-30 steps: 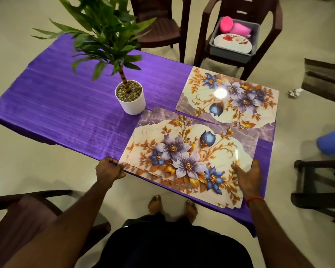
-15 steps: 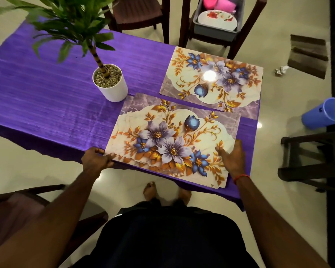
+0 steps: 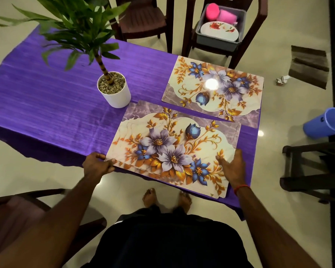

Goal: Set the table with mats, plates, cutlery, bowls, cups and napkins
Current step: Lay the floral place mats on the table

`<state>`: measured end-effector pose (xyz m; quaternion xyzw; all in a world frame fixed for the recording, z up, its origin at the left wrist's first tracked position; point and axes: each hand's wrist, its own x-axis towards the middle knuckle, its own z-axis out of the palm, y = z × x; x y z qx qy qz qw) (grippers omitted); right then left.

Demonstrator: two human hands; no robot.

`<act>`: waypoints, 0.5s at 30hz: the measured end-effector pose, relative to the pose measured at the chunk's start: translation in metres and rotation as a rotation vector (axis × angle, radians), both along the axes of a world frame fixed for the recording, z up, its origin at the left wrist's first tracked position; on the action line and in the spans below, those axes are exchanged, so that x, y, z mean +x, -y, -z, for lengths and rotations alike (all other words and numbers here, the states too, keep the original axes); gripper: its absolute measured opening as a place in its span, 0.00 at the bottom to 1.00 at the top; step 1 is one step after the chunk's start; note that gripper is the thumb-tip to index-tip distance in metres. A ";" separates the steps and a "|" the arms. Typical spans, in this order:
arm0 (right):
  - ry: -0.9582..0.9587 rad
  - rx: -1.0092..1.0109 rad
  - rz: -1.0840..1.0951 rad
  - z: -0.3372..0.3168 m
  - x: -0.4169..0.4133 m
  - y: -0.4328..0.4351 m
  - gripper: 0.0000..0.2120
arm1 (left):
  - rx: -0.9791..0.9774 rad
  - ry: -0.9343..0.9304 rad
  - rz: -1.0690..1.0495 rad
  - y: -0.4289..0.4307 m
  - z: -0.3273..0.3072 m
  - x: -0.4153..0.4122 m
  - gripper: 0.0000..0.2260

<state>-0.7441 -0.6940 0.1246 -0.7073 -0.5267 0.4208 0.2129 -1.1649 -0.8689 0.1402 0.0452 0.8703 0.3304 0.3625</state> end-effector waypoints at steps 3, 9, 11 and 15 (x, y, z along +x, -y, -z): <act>-0.009 -0.007 0.014 -0.001 -0.002 0.000 0.22 | 0.000 -0.001 0.004 -0.001 0.000 -0.001 0.19; -0.013 -0.007 0.018 -0.003 -0.004 0.001 0.22 | 0.018 0.025 -0.015 -0.002 -0.002 -0.003 0.19; -0.030 -0.005 0.026 -0.004 -0.004 0.002 0.22 | 0.016 0.037 -0.025 -0.002 -0.003 -0.003 0.20; -0.126 0.012 0.085 -0.009 -0.006 0.005 0.21 | -0.016 0.021 0.010 -0.004 -0.006 -0.005 0.16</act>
